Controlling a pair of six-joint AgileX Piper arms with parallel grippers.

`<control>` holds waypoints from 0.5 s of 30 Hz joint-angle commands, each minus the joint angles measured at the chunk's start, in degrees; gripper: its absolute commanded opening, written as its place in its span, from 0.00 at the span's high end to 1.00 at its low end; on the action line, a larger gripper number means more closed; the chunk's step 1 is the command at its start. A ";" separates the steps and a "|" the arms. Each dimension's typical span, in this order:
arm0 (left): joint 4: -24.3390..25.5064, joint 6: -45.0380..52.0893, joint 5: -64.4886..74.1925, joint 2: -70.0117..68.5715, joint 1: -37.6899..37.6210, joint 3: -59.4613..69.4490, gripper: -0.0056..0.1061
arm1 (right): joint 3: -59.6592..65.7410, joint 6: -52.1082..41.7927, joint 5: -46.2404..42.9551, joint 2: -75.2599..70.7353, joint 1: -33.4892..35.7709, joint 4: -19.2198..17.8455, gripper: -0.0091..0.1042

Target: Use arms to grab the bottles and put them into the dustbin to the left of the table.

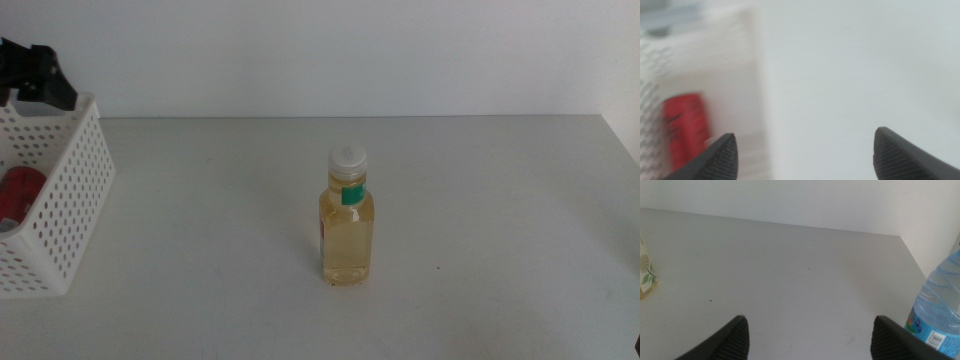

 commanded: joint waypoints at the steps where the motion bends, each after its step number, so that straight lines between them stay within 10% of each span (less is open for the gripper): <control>1: -5.50 3.15 -5.93 -7.17 -3.42 3.55 0.13 | -0.55 -0.22 -4.10 -1.19 -0.26 -0.69 0.38; 15: -0.38 -2.46 -29.11 -36.06 -28.58 35.13 0.13 | -0.55 -0.22 -4.10 -1.19 -0.26 -0.69 0.38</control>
